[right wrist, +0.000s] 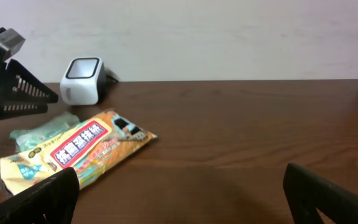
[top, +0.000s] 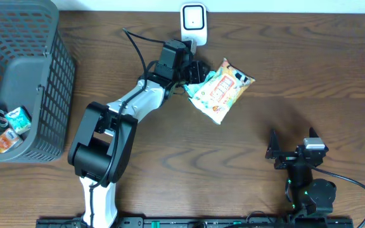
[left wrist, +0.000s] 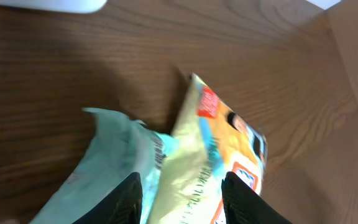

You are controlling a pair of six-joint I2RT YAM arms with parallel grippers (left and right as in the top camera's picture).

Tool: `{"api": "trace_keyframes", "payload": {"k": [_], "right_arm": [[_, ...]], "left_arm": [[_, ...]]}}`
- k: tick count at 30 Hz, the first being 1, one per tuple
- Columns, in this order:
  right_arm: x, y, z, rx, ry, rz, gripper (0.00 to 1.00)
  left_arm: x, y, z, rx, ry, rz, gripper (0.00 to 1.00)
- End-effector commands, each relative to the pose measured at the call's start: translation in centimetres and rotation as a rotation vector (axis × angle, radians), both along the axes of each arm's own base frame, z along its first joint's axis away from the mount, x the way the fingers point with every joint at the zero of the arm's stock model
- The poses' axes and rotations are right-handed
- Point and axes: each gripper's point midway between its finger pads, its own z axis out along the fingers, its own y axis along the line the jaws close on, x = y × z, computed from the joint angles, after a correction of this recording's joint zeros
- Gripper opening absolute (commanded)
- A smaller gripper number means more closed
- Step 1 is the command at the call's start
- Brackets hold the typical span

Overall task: Scan the item barcode
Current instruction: 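Hold the green package under the scanner and drop it on the table, then reach into the basket and grasp the small Kleenex tissue pack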

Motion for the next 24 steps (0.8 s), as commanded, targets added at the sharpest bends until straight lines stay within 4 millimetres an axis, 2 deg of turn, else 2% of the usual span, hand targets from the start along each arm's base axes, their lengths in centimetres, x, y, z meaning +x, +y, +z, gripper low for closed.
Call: {"api": "trace_keyframes", "payload": {"k": [1, 2, 4, 5, 6, 7, 8, 9, 10, 12, 14, 15, 17, 18, 19, 21, 24], "right_arm": [[0.0, 0.0, -0.1, -0.012, 0.0, -0.002, 0.99], [0.0, 0.0, -0.1, -0.012, 0.0, -0.002, 0.99], [0.0, 0.0, -0.1, -0.012, 0.0, -0.002, 0.99], [0.0, 0.0, -0.1, -0.012, 0.0, -0.002, 0.99], [0.0, 0.0, -0.1, -0.012, 0.0, -0.001, 0.99], [0.0, 0.0, -0.1, -0.012, 0.0, -0.001, 0.99], [0.0, 0.0, -0.1, -0.012, 0.0, -0.001, 0.99], [0.0, 0.0, -0.1, -0.012, 0.0, -0.001, 0.99], [0.0, 0.0, -0.1, -0.012, 0.0, -0.001, 0.99], [0.0, 0.0, -0.1, -0.012, 0.0, -0.001, 0.99], [0.0, 0.0, -0.1, -0.012, 0.0, -0.001, 0.99], [0.0, 0.0, -0.1, -0.012, 0.0, -0.002, 0.99], [0.0, 0.0, -0.1, -0.012, 0.0, -0.001, 0.99], [0.0, 0.0, -0.1, -0.012, 0.0, -0.001, 0.99], [0.0, 0.0, -0.1, -0.012, 0.0, -0.001, 0.99], [0.0, 0.0, -0.1, -0.012, 0.0, -0.001, 0.99], [0.0, 0.0, -0.1, -0.012, 0.0, -0.001, 0.99]], "left_arm": [[2.3, 3.6, 4.6, -0.017, -0.099, 0.063, 0.41], [2.9, 5.8, 7.7, -0.013, -0.169, 0.085, 0.49], [3.0, 8.7, 11.8, 0.025, -0.276, 0.096, 0.64], [2.8, 10.2, 13.9, 0.044, -0.325, 0.106, 0.66], [2.4, 12.5, 16.6, 0.073, -0.383, 0.14, 0.67], [1.7, 16.3, 19.9, 0.131, -0.44, 0.226, 0.73], [0.9, 19.9, 22.1, 0.198, -0.476, 0.318, 0.79], [0.5, 21.6, 22.8, 0.237, -0.489, 0.358, 0.81], [-0.4, 24.4, 24.0, 0.308, -0.508, 0.422, 0.82], [-1.7, 28.5, 25.1, 0.434, -0.523, 0.509, 0.84], [-3.7, 33.5, 25.9, 0.597, -0.513, 0.613, 0.86], [-5.4, 37.1, 26.2, 0.704, -0.484, 0.689, 0.87], [-8.1, 42.2, 26.3, 0.825, -0.414, 0.812, 0.89], [-9.5, 44.8, 26.1, 0.865, -0.368, 0.874, 0.89], [-11.5, 48.2, 25.5, 0.895, -0.299, 0.956, 0.89], [-14.0, 52.1, 24.3, 0.915, -0.208, 1.043, 0.89], [-17.0, 55.9, 21.9, 0.928, -0.072, 1.12, 0.91]]}}
